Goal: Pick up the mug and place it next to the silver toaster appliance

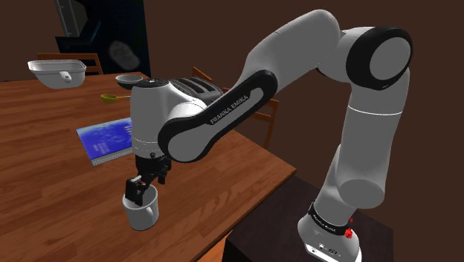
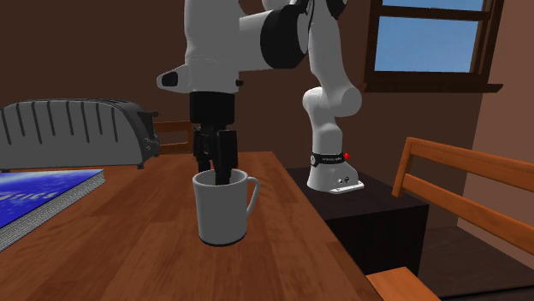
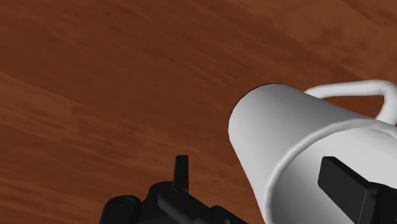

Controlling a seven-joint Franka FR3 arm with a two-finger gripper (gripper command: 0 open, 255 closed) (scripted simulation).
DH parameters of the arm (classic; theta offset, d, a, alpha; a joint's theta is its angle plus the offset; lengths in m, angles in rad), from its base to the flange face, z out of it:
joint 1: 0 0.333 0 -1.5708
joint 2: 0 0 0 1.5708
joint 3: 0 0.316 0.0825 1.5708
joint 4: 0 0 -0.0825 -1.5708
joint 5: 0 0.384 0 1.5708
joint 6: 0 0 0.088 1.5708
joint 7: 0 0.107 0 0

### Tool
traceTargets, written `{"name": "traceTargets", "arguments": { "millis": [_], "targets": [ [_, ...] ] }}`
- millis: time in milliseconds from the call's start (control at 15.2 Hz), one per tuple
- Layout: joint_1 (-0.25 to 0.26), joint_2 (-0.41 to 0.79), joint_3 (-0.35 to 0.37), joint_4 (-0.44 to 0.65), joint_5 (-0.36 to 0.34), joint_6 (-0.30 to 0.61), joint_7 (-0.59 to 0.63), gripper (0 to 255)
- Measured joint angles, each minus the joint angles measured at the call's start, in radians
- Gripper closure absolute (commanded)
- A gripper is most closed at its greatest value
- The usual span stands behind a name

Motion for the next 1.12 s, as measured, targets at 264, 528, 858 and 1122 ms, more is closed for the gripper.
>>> {"name": "traceTargets", "arguments": {
  "millis": [264, 528, 858, 1122],
  "targets": [
    [0.002, 0.004, -0.001, -0.003, -0.004, 0.007, 0.003, 0],
    [0.002, 0.004, -0.001, -0.003, -0.004, 0.008, 0.003, 255],
    [0.002, 0.004, -0.001, -0.003, -0.004, 0.008, 0.003, 255],
    [0.002, 0.004, -0.001, -0.003, -0.004, 0.008, 0.003, 255]
  ]
}}
